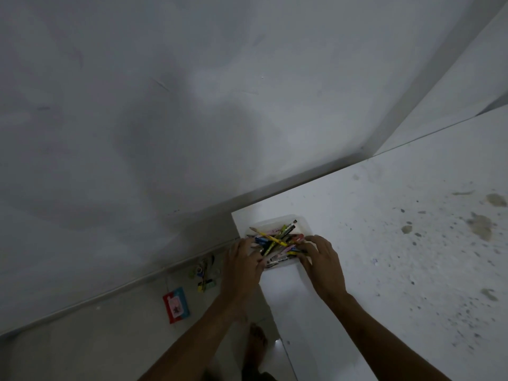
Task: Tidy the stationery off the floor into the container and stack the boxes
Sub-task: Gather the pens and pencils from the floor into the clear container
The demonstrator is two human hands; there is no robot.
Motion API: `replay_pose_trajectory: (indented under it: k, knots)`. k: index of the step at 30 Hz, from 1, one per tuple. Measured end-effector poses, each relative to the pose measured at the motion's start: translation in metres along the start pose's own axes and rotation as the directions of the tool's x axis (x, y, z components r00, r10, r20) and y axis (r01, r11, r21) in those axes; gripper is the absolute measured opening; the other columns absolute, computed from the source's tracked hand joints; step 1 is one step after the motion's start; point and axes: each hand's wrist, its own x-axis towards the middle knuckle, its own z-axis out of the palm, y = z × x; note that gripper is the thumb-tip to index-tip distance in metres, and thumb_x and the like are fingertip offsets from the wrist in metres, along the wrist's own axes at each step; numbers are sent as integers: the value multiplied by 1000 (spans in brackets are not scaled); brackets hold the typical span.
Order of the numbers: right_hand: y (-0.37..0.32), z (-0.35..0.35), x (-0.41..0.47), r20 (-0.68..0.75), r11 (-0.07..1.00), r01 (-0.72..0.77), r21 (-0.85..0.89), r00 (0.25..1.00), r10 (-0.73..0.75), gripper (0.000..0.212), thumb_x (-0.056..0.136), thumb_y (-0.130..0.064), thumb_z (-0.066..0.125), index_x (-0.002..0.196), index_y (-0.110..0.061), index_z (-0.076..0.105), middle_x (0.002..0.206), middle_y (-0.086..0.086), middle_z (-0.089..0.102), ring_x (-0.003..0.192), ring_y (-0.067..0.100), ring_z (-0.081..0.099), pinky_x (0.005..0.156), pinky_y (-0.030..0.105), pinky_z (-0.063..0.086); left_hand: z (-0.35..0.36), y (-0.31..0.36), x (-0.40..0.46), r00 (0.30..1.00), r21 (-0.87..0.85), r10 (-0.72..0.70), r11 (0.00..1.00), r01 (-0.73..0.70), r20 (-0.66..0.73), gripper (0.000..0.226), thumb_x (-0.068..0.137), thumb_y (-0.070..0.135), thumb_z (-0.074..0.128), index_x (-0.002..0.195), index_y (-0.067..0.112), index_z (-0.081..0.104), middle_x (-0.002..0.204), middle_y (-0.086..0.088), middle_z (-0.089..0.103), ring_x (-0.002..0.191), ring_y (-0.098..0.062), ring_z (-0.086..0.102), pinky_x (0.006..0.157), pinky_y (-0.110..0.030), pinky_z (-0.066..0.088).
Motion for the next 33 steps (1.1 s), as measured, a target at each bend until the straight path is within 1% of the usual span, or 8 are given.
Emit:
replay_pose_trajectory:
  k: [6, 10, 14, 18, 21, 25, 29, 33]
  knots:
    - [-1, -1, 5, -24, 998, -60, 22, 998, 60, 15, 77, -13, 76, 90, -14, 71, 106, 7, 67, 103, 31, 60, 86, 39, 48, 0, 7, 2, 1000, -17, -16, 1000, 16, 20, 29, 95, 38, 44, 108, 27, 68, 149, 2, 32, 137, -21, 24, 108, -36, 23]
    - [-9, 1, 3, -42, 1000, -4, -21, 999, 3, 35, 83, -17, 73, 117, -14, 65, 132, 11, 58, 130, 39, 45, 104, 53, 39, 3, 16, 2, 998, 30, 1, 1000, -2, 56, 30, 97, 36, 43, 109, 25, 69, 154, -2, 28, 142, -22, 19, 112, -40, 22]
    - [-15, 6, -6, 46, 991, 136, -19, 990, -135, 42, 93, -23, 59, 134, -16, 53, 143, 10, 48, 136, 32, 38, 110, 52, 31, 5, 15, 3, 993, 89, -14, 996, 3, 118, 37, 99, 38, 36, 126, 27, 59, 156, 1, 20, 144, -20, 13, 115, -39, 18]
    - [-19, 7, -7, 5, 991, 131, -8, 991, -131, 38, 85, -18, 69, 123, -12, 64, 131, 13, 60, 125, 33, 52, 103, 52, 43, 3, 11, 4, 1000, 41, 19, 999, -20, 17, 36, 94, 35, 50, 122, 16, 60, 143, -6, 41, 134, -23, 32, 107, -33, 29]
    - [-19, 5, 1, -32, 992, 124, 34, 992, -123, 33, 80, -15, 75, 111, -10, 68, 119, 12, 66, 114, 32, 61, 96, 46, 48, -5, 13, 3, 996, 31, 72, 997, -71, -47, 30, 86, 30, 62, 109, 11, 62, 123, -8, 56, 116, -26, 51, 93, -34, 42]
    - [-26, 1, 19, -2, 997, 80, 23, 997, -80, 32, 79, -14, 75, 110, -11, 68, 114, 10, 67, 103, 31, 61, 80, 41, 52, -12, 18, 0, 984, 6, 123, 992, -124, -131, 32, 70, 27, 80, 96, 13, 68, 99, -5, 67, 87, -23, 66, 71, -31, 53]
    - [-35, 1, 34, 106, 995, 81, -63, 992, -74, 23, 86, -19, 66, 108, -16, 68, 113, 7, 65, 100, 29, 58, 79, 38, 45, -4, 17, 0, 977, -150, 155, 973, -177, -146, 38, 83, 16, 67, 121, 17, 60, 120, -6, 60, 108, -25, 57, 87, -35, 48]
    - [-39, -1, 39, 135, 991, 89, -102, 988, -75, 21, 85, -22, 66, 105, -19, 70, 105, 6, 67, 96, 27, 58, 77, 32, 41, 2, 15, 3, 965, -66, 231, 968, -240, -120, 37, 79, 16, 70, 115, 23, 64, 118, -2, 63, 111, -26, 59, 90, -40, 51]
